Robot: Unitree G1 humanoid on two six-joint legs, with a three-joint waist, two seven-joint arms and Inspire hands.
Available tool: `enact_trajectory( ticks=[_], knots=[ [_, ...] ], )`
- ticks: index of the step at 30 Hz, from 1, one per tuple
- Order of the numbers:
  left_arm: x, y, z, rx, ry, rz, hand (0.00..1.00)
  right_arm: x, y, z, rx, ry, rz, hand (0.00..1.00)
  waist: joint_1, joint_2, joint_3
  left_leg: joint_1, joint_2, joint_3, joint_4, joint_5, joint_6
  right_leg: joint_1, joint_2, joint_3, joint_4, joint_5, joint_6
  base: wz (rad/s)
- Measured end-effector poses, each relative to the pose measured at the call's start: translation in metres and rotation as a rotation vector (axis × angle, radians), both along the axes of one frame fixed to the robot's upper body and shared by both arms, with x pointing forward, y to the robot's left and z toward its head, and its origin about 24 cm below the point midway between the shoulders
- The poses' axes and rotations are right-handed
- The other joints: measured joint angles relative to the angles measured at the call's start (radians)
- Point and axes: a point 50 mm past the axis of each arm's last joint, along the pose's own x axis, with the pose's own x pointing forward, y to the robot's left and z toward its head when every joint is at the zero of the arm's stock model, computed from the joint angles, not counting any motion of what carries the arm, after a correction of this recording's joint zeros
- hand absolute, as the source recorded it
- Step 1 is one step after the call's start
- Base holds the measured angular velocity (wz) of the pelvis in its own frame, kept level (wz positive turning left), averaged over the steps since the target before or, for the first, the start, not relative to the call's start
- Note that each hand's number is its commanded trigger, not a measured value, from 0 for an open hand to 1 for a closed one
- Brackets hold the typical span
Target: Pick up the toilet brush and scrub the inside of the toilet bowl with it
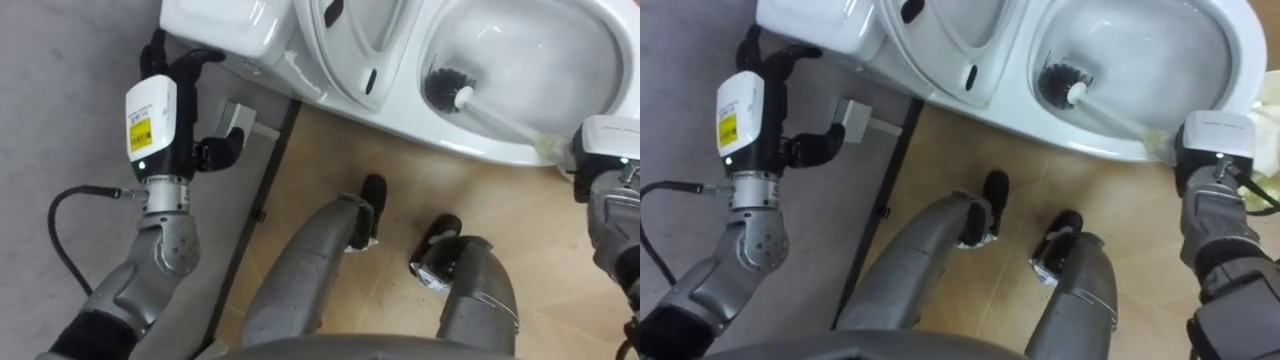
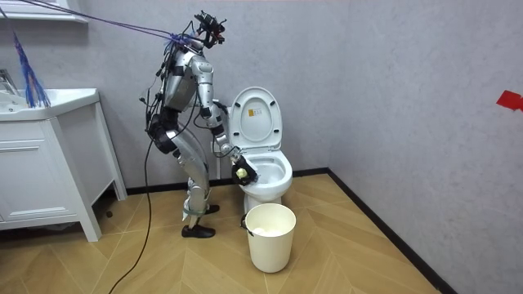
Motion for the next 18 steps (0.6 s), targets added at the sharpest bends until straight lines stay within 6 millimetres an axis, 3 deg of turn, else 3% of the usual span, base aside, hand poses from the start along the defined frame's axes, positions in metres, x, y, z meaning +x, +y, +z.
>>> enact_trajectory(
  ticks=[7, 9, 18],
  knots=[
    [0.002, 0.003, 0.003, 0.006, -0.016, 0.004, 0.00, 0.000, -0.005, 0.002, -0.028, -0.015, -0.006, 1.00, 0.004, -0.003, 0.0023, -0.002, 0.007, 0.000, 0.004, -0.003, -0.005, 0.007, 0.005, -0.011, -0.003, -0.001, -0.010, 0.03],
    [0.005, 0.005, 0.007, 0.011, -0.041, 0.011, 0.00, 0.004, -0.007, 0.006, -0.025, -0.040, -0.009, 1.00, 0.005, -0.017, 0.0117, -0.010, 0.007, 0.006, 0.010, -0.004, -0.005, -0.010, 0.000, -0.001, 0.014, -0.008, -0.012, -0.04],
    [0.011, 0.007, 0.015, 0.025, -0.091, 0.020, 0.00, 0.027, -0.017, 0.032, -0.002, -0.140, -0.060, 1.00, 0.003, -0.043, 0.0210, -0.088, 0.003, 0.026, 0.067, -0.008, -0.008, -0.114, -0.021, 0.031, 0.107, -0.019, -0.020, -0.03]
  ],
)
